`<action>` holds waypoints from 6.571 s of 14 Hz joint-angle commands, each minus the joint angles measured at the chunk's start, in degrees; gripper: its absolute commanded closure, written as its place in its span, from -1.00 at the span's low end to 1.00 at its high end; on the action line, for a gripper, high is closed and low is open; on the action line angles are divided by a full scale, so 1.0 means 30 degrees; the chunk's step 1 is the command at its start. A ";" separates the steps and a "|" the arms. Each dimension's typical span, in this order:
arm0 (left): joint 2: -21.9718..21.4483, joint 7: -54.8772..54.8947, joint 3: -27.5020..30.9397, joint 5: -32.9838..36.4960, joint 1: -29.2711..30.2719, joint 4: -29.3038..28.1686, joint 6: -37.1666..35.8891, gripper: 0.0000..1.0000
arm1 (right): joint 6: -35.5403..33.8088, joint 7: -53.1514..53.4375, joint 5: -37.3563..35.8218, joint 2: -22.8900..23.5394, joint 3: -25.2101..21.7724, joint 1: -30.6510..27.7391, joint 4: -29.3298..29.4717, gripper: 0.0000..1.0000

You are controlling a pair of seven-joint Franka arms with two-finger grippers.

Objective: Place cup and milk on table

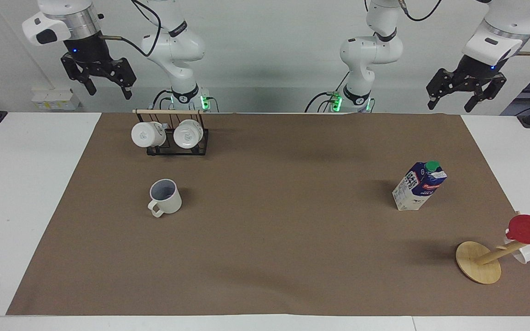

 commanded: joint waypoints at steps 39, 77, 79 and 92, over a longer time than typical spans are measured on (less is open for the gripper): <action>-0.0479 -0.0023 -0.0056 0.0130 0.0134 -0.0610 0.0464 -1.00 | 0.5889 0.0538 0.0115 0.1390 0.0103 0.1093 -0.3658 -1.00; 0.0429 -0.0199 -0.0027 0.0130 0.1159 -0.8169 0.9956 -1.00 | 1.2470 0.0837 -0.0178 0.5731 0.0103 0.2737 -0.6595 1.00; 0.0429 -0.0228 -0.0027 0.0130 0.1159 -0.8140 0.9927 -1.00 | 1.0008 0.0662 -0.0266 0.5672 0.0162 0.3639 -0.5246 1.00; 0.0458 -0.0199 -0.0027 0.0130 0.0983 -0.7644 0.9401 -1.00 | 0.8179 0.0866 0.0084 0.6023 0.2564 0.8563 -0.3658 1.00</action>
